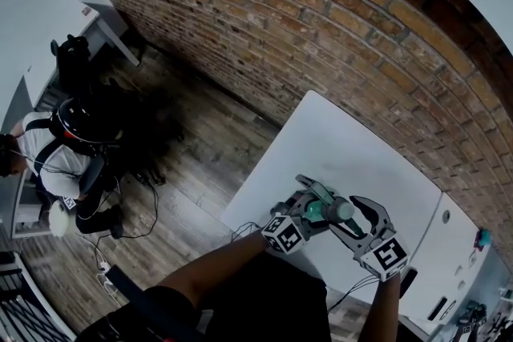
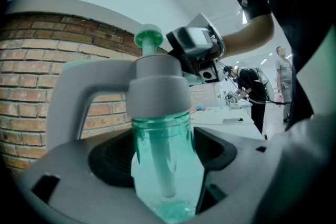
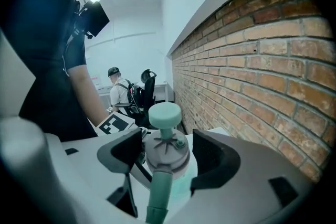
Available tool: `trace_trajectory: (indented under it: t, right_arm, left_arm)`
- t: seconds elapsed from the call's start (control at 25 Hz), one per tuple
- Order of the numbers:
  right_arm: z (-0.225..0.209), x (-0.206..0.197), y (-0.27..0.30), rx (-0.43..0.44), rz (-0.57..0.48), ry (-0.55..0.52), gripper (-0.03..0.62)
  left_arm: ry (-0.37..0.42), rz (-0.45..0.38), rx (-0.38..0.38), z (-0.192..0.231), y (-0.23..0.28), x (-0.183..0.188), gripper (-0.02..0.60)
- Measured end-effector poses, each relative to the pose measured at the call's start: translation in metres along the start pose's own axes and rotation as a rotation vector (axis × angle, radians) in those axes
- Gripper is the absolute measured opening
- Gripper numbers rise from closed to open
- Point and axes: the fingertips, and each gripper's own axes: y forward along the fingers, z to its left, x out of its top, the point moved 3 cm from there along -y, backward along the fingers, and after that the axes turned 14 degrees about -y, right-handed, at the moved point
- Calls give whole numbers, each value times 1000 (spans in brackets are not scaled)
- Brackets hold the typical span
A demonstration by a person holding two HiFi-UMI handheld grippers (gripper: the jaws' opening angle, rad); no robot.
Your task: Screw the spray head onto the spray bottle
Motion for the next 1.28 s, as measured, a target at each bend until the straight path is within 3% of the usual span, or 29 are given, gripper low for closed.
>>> trace_trajectory:
  t: [0.2, 0.64, 0.76, 1.08, 1.16, 1.28]
  right_arm:
    - [4, -12, 13, -39, 90, -1, 284]
    - [1, -12, 7, -61, -5, 60, 284]
    - [-5, -8, -14, -104, -75, 86, 284]
    - [4, -18, -86, -114, -136, 68, 284]
    - [3, -19, -92, -100, -105, 49, 284]
    - [9, -10, -88, 6, 70, -21, 284]
  left_arm:
    - [-14, 0, 1, 0, -2, 1, 324]
    - [-7, 6, 9, 1, -1, -2, 324]
    - [-8, 18, 4, 3, -1, -2, 324]
    - [-14, -2, 116, 5, 1, -3, 328]
    - [-15, -3, 131, 7, 4, -3, 330]
    - [-23, -2, 141, 4, 4, -4, 331]
